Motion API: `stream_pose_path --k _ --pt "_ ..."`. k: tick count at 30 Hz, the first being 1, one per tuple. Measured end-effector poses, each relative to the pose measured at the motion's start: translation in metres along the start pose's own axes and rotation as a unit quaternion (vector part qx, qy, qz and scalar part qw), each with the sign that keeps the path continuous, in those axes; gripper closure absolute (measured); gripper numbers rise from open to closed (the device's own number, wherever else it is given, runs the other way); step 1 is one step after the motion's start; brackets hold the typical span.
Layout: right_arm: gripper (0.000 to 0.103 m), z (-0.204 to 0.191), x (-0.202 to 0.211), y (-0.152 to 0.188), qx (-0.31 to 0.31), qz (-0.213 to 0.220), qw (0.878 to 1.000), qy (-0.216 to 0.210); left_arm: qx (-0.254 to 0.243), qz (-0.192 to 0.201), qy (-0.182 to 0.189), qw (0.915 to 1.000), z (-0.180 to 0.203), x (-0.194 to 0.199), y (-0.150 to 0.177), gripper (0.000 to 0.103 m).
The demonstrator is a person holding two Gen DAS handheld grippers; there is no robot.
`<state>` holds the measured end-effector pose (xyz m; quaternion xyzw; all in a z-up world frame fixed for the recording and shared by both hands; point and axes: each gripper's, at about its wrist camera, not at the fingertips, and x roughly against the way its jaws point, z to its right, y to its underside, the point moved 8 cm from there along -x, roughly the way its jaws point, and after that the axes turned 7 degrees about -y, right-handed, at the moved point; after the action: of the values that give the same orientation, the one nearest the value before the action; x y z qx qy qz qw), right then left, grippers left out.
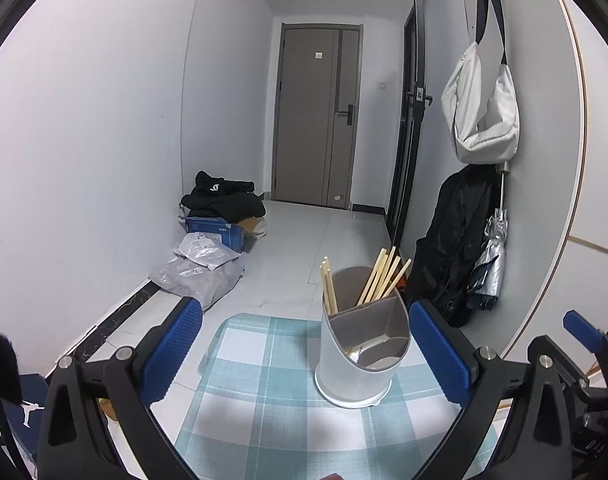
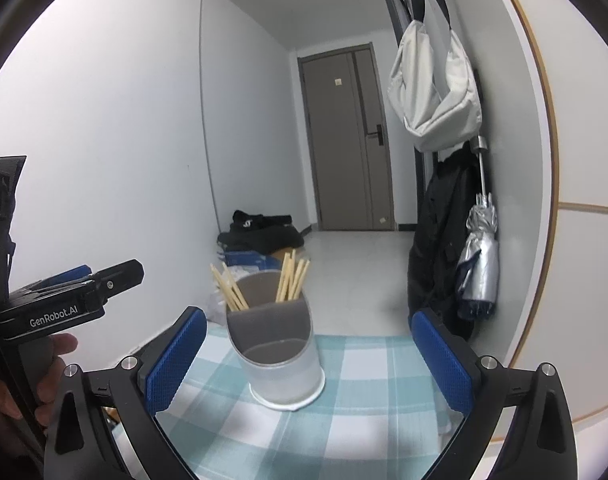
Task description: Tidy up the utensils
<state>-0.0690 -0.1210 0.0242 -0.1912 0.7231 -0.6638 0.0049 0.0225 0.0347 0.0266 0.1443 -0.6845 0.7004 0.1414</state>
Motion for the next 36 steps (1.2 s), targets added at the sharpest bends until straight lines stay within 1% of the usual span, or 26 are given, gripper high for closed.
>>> stream_pose_path --k 3,8,12,20,28,31,36 --pt "0.0 0.006 -0.005 0.005 -0.005 -0.01 1.0 0.007 -0.006 -0.003 -0.003 1.0 0.001 -0.002 0.004 0.001" --pt "0.0 0.013 -0.009 0.01 -0.011 -0.02 1.0 0.016 -0.022 -0.006 0.005 0.9997 0.011 -0.003 0.007 0.001" --pt "0.0 0.014 -0.007 0.009 -0.012 -0.017 1.0 0.023 -0.018 -0.011 0.008 0.9997 0.012 -0.003 0.008 0.001" --pt "0.0 0.015 -0.006 0.01 -0.014 -0.021 0.999 0.029 -0.011 -0.018 0.0 0.9998 0.007 -0.005 0.01 0.001" --pt "0.0 0.014 -0.004 0.012 -0.009 -0.023 0.999 0.033 -0.011 -0.022 0.001 0.9997 0.007 -0.006 0.01 0.001" --pt "0.0 0.014 -0.005 0.012 -0.009 -0.024 0.999 0.033 -0.011 -0.018 -0.004 0.9998 0.006 -0.005 0.009 0.001" --pt "0.0 0.015 -0.005 0.013 -0.008 -0.025 0.999 0.036 -0.01 -0.02 0.0 0.9997 0.008 -0.005 0.009 0.001"
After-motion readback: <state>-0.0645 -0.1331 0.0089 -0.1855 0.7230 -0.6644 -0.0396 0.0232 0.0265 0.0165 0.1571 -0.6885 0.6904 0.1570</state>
